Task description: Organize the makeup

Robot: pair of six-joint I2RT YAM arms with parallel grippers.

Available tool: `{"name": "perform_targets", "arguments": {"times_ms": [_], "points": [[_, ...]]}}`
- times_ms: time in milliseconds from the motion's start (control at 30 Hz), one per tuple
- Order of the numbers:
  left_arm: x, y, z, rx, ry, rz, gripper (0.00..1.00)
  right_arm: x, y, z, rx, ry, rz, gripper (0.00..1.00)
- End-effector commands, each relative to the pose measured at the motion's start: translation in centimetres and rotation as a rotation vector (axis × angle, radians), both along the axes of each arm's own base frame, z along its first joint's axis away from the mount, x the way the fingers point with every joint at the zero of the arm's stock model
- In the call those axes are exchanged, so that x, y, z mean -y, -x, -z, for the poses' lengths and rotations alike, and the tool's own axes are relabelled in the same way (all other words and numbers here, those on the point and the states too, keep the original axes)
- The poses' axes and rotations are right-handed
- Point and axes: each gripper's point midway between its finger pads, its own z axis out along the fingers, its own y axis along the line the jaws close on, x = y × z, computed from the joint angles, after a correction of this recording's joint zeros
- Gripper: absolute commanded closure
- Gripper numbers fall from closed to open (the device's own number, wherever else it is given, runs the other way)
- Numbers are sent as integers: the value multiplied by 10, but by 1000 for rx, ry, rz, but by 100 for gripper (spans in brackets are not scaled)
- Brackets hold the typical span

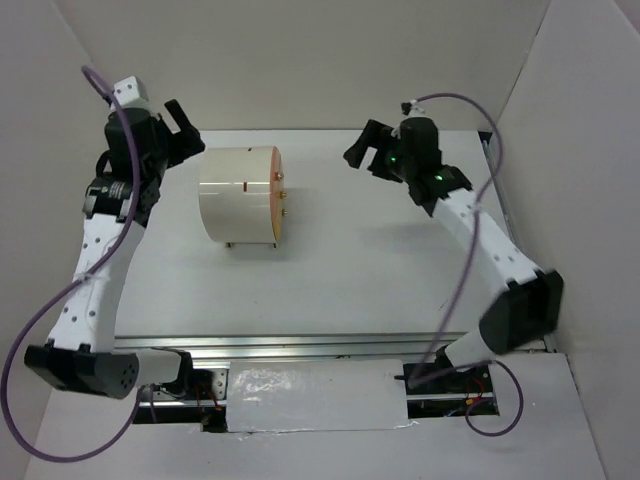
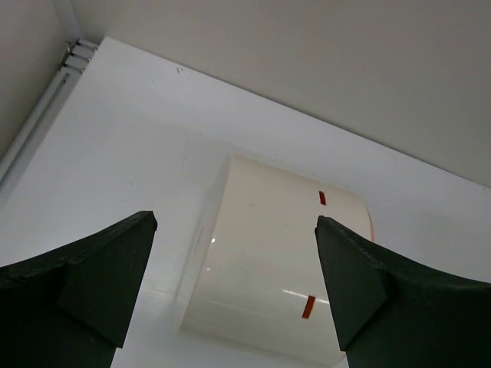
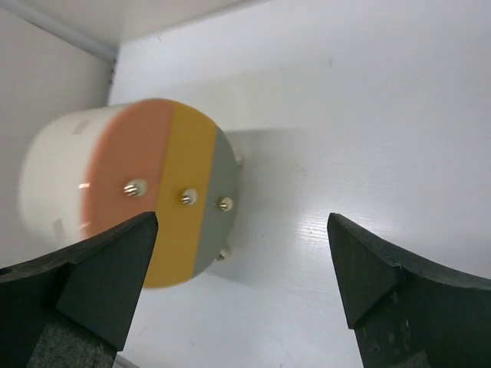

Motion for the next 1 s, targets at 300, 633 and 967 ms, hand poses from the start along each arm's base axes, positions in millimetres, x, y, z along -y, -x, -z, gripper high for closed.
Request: {"name": "perform_targets", "arguments": {"times_ms": [300,633,967], "points": [[-27,160,5,-1,-57,-29,1,135,226,-122,356,208,179,0],[-44,246,64,-16,-65,-73,0,170,299,-124,435,185,187,0],[-38,243,72,-19,-53,-43,1,173,307,-108,420,186,187,0]]}}
